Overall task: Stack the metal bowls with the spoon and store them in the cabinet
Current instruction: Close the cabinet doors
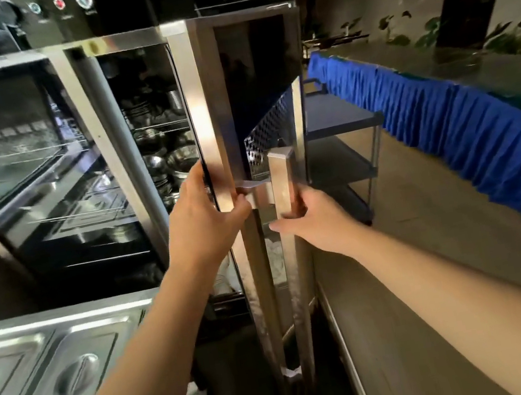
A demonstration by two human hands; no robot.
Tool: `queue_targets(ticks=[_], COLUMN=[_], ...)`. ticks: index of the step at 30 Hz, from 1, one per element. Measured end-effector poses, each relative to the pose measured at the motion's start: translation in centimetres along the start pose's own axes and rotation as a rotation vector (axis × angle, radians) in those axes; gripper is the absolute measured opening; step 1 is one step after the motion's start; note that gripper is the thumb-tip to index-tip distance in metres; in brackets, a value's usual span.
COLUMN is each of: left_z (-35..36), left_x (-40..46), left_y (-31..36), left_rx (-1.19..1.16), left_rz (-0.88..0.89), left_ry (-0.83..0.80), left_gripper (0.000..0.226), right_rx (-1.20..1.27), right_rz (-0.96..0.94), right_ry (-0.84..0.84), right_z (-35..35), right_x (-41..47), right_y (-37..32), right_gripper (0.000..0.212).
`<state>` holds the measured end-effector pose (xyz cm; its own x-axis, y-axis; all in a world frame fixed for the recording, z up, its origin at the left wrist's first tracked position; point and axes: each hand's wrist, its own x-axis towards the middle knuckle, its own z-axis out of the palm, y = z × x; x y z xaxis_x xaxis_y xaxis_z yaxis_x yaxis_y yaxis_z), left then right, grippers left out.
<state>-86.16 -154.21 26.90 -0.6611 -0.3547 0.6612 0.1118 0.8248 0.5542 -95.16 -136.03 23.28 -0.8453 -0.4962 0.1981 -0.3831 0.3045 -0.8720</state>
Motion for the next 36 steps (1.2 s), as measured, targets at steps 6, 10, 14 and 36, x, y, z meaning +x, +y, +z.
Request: queue_targets(ticks=[6, 10, 14, 36], left_z=[-2.2, -3.1, -3.7, -3.2], left_x=[2.3, 3.8, 5.8, 20.8], left_y=[-4.5, -7.6, -11.0, -34.9], left_rx=[0.113, 0.208, 0.294, 0.413], left_rz=[-0.06, -0.09, -0.107, -0.091], left_ry=[0.017, 0.012, 0.033, -0.139], left_gripper=[0.042, 0.036, 0.041, 0.056], right_rx=[0.047, 0.084, 0.064, 0.079], right_rz=[0.072, 0.063, 0.029, 0.083], right_ry=[-0.067, -0.106, -0.152, -0.159], right_z=[5.0, 8.3, 11.5, 28.3], right_x=[3.8, 6.5, 9.7, 32.7], right_y=[-1.8, -2.7, -3.5, -6.5], right_gripper=[0.047, 0.029, 0.022, 0.017])
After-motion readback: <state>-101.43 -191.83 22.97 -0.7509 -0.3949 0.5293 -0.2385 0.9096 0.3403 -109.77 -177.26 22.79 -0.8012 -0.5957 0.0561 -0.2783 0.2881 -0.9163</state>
